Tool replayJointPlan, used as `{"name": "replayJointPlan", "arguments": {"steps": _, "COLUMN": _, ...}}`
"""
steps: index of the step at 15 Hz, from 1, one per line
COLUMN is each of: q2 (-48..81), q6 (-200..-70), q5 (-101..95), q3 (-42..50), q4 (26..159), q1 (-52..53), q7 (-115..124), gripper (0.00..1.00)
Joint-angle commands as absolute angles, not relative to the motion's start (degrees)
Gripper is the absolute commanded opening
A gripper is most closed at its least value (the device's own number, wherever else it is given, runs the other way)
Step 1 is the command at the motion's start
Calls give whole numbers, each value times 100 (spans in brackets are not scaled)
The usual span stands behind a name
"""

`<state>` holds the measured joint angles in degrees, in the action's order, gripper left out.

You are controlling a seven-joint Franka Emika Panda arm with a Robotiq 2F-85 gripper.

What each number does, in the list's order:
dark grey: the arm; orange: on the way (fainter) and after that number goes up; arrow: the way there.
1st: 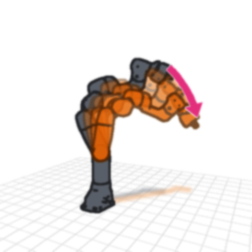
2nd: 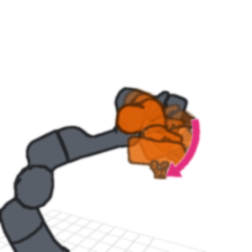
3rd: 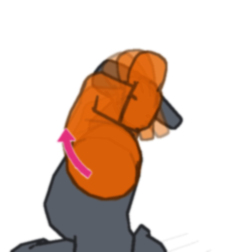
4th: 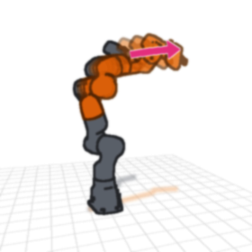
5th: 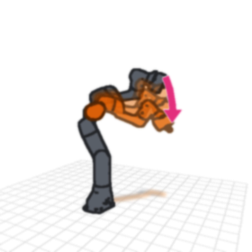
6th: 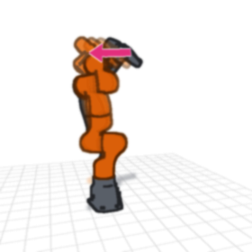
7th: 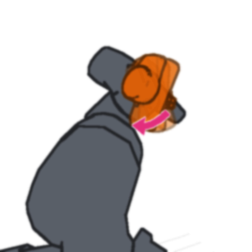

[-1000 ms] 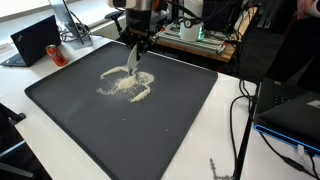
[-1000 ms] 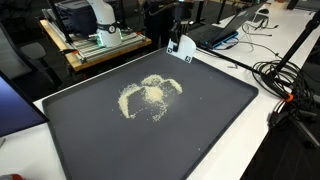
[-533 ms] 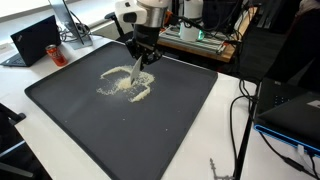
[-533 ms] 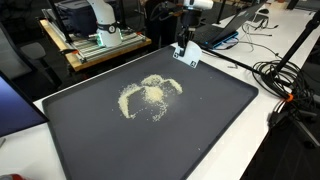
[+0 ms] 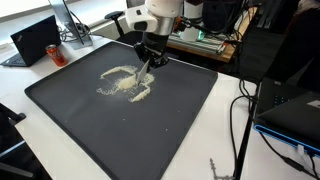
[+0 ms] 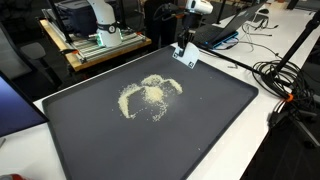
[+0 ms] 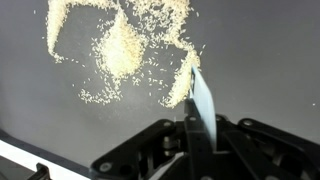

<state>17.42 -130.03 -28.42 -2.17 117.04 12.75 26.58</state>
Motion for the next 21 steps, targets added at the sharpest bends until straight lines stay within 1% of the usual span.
{"name": "replayJointPlan", "arguments": {"steps": 1, "q2": 2089, "q6": -12358, "q5": -3095, "q3": -147, "q4": 11406, "q1": 1611, "q7": 3199, "gripper": 1}}
{"name": "replayJointPlan", "arguments": {"steps": 9, "q2": 2486, "q6": -11598, "q5": -3273, "q3": -159, "q4": 11064, "q1": 1934, "q7": 3399, "gripper": 1}}
{"name": "replayJointPlan", "arguments": {"steps": 12, "q2": 2553, "q6": -11507, "q5": -3425, "q3": -137, "q4": 10913, "q1": 1974, "q7": 3532, "gripper": 1}}
{"name": "replayJointPlan", "arguments": {"steps": 21, "q2": 2416, "q6": -11942, "q5": -2927, "q3": 77, "q4": 10672, "q1": 1315, "q7": 3360, "gripper": 1}}
